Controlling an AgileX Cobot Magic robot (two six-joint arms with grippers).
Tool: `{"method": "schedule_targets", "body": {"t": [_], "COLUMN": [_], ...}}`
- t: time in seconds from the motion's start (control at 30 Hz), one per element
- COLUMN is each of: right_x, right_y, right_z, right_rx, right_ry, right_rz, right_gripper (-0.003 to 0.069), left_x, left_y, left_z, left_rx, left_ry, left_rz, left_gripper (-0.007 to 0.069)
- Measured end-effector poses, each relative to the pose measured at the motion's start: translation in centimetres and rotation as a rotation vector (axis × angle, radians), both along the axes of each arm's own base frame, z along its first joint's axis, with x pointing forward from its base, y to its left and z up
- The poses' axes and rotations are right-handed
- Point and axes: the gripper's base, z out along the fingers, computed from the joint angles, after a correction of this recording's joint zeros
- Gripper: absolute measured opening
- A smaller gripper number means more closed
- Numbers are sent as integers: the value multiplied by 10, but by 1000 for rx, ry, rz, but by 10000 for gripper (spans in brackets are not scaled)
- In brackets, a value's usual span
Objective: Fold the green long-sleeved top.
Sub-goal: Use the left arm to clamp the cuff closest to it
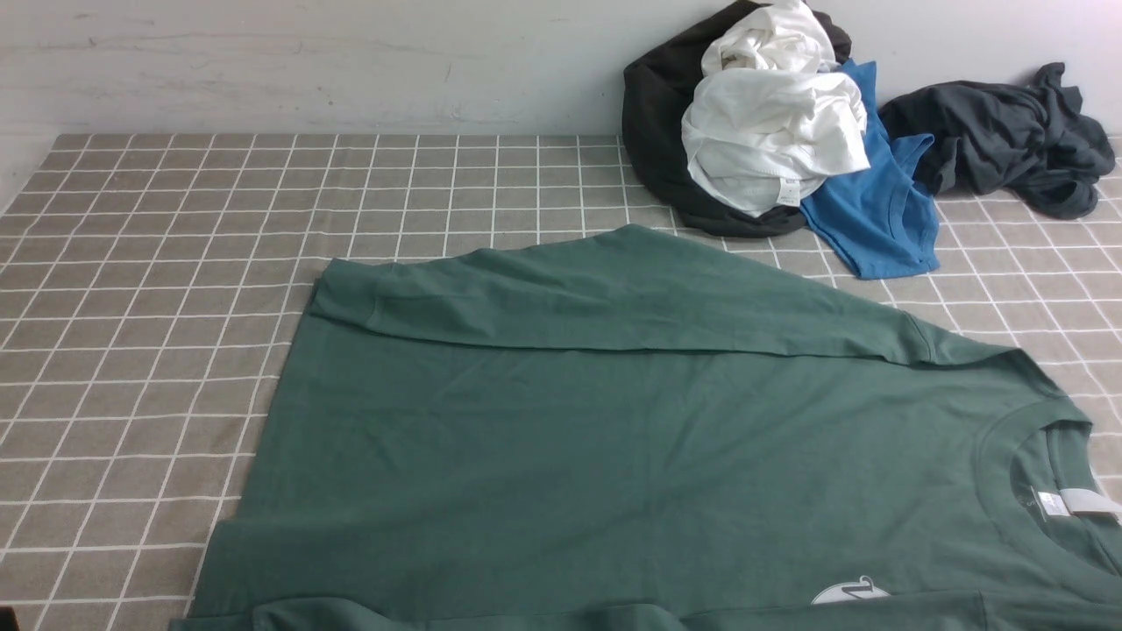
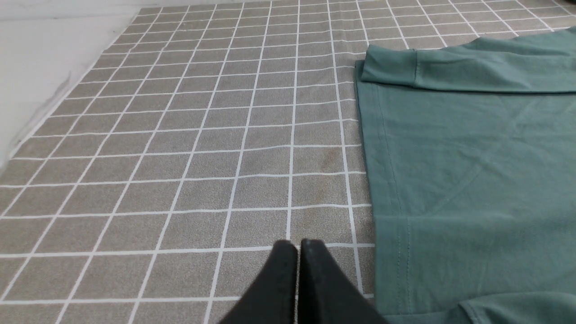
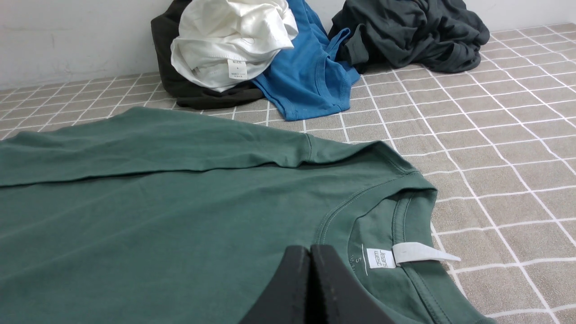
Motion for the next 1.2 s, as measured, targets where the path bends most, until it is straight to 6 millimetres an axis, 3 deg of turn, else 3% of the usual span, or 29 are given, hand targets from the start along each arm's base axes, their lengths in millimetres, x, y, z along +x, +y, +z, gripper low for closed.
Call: {"method": "schedule_targets", "body": {"t": [0.83,0.97,1.03,1.1,1.17,1.2], "right_x": [0,0,0,0,0,0], "right_y": [0,1,3,6,8,11], "right_z": [0,0,0,1,1,2], "right_rx": [7,31,135,319,452,623], "right_ry": [0,-1,-1,-3,0,4], "right_rz": [1,2,4,5,5,5], "right_gripper": [-14,-14,-14,-14,-14,-14], "left_x": [1,2,2,2,2,2], "left_y": [-1,-3,-6,-11,-13,-15], "left_z": [2,7,9,11,12,14], "left_rx": [-37,-163,-338,-623,-761,-937], "left_ry": [-30,-87,-100,-110,-110,-109], "left_rz": [3,4,12,26,33,38], "left_gripper": [-6,-6,-6,-6,-6,-6]}}
